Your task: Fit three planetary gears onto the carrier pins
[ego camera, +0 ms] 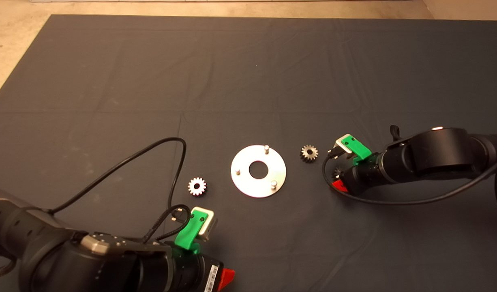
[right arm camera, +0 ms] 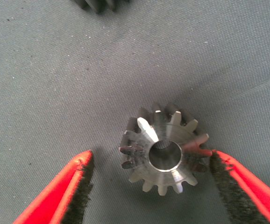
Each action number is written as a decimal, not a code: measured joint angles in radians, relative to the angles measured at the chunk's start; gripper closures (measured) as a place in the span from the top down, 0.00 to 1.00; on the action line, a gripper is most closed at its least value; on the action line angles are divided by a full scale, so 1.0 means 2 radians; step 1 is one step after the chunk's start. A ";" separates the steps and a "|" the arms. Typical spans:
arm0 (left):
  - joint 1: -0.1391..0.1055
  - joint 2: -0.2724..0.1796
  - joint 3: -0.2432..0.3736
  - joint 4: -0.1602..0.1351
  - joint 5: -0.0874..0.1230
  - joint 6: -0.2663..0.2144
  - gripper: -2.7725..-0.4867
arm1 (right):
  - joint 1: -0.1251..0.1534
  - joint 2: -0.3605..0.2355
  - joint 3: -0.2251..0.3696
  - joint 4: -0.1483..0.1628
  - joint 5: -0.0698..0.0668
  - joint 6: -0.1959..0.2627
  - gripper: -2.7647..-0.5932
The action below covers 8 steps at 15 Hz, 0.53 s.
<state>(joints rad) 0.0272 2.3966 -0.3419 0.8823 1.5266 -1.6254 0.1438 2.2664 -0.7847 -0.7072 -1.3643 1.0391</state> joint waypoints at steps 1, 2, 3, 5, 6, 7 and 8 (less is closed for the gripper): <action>0.000 0.000 0.000 0.000 0.000 0.000 0.69 | 0.000 0.000 0.000 0.000 0.000 0.000 0.52; 0.000 0.000 0.000 0.000 0.000 0.000 0.69 | 0.000 0.000 0.000 0.000 0.000 0.000 0.51; 0.000 0.000 0.000 0.001 0.000 0.000 0.69 | 0.000 0.000 0.000 0.000 0.000 0.000 0.49; 0.000 0.000 0.000 0.001 0.000 0.000 0.69 | 0.000 0.000 0.000 0.000 0.000 0.000 0.45; 0.000 0.000 0.000 0.001 0.000 0.000 0.69 | 0.000 -0.001 0.000 0.000 0.000 0.000 0.42; 0.000 0.000 0.000 0.001 0.000 0.000 0.69 | 0.000 0.000 -0.001 0.000 0.000 0.000 0.37; 0.000 0.000 0.000 0.001 0.000 0.000 0.69 | 0.000 0.000 -0.002 0.000 0.000 -0.001 0.37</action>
<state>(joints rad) 0.0272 2.3966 -0.3419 0.8836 1.5268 -1.6252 0.1440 2.2657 -0.7892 -0.7075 -1.3643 1.0370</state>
